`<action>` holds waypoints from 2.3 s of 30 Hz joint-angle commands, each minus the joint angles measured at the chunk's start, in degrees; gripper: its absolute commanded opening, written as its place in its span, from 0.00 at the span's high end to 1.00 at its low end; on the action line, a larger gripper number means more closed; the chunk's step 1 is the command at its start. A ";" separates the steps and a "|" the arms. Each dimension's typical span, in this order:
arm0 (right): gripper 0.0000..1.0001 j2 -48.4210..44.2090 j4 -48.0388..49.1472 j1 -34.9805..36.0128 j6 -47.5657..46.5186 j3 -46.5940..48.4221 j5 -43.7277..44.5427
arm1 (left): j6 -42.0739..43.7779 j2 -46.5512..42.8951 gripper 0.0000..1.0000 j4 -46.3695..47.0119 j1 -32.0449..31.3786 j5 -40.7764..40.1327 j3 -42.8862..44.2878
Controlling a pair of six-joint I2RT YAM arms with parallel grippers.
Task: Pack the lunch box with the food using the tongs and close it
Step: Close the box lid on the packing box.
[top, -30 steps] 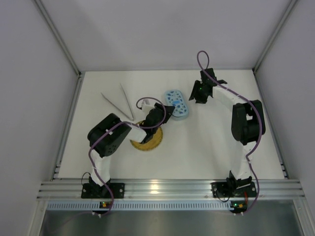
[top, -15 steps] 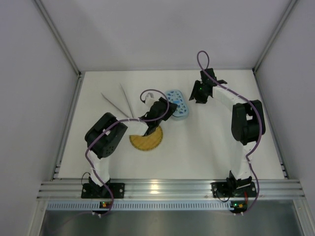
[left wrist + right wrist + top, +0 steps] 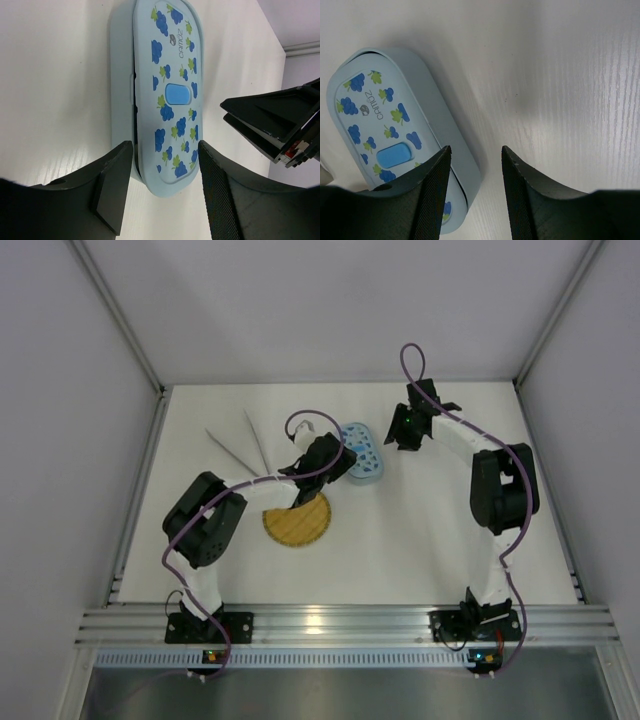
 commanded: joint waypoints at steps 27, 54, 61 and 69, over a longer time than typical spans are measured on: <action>0.58 -4.48 1.22 1.28 -0.43 -2.81 0.62 | 7.50 -5.75 0.64 -17.07 -0.40 -7.11 6.30; 0.58 -4.39 1.22 1.19 -0.96 -2.38 0.62 | 8.91 3.30 0.88 -19.02 -0.40 -2.54 13.68; 0.58 -4.30 1.22 1.28 -1.14 -2.29 0.62 | 8.82 4.54 0.89 -19.11 -0.40 -1.93 14.65; 0.59 -4.21 1.49 1.28 -1.40 -2.46 -0.43 | 9.00 5.77 0.89 -19.37 -0.40 -1.58 15.53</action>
